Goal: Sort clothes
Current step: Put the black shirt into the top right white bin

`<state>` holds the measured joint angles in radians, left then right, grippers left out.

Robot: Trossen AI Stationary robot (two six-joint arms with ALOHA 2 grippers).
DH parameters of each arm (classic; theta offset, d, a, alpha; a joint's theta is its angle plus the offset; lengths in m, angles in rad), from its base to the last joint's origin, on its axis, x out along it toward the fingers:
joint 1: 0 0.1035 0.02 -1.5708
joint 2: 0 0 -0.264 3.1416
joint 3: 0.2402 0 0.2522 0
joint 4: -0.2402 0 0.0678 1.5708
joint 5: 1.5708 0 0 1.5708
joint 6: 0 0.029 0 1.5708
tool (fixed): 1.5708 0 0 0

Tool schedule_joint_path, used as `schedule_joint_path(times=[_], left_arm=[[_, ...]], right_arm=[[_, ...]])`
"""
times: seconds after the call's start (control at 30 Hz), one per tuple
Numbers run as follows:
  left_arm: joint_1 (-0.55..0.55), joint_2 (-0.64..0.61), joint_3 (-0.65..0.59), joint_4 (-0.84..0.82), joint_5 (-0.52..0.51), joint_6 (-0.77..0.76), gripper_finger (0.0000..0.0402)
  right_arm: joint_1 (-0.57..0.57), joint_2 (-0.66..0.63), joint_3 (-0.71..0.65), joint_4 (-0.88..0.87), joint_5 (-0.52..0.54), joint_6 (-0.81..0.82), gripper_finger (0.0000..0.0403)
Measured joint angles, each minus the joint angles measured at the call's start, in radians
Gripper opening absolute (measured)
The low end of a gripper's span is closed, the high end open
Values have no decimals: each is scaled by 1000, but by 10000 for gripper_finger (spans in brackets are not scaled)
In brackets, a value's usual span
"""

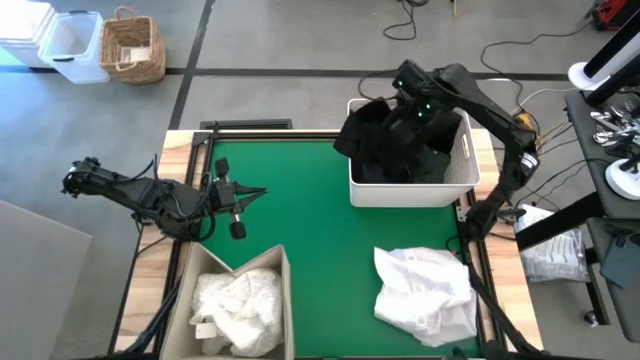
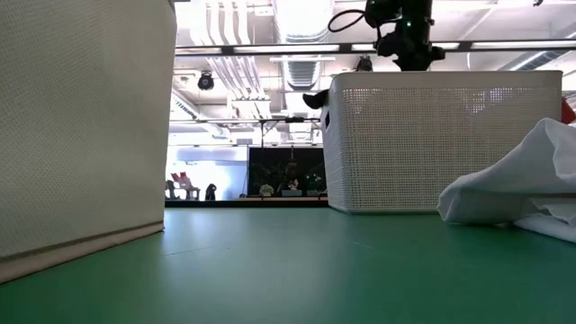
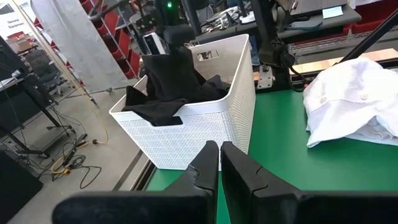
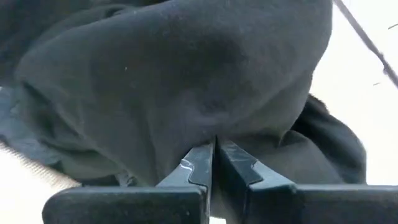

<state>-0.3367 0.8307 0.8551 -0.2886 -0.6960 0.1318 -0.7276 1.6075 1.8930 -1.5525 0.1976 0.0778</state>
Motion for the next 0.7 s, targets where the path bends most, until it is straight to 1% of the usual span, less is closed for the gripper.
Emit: schedule_joint_path(times=[0.07,0.2,0.5,0.7], left_arm=[[0,0,0,0,0,0,0],[0,0,0,-1,0,-12,0],[0,0,0,-10,0,-19,0],[0,0,0,-12,0,-19,0]], right_arm=[[9,-25,-43,38,24,13,12],[14,-72,-137,55,5,38,12],[19,-166,-354,76,4,90,12],[19,-240,-441,79,3,123,12]])
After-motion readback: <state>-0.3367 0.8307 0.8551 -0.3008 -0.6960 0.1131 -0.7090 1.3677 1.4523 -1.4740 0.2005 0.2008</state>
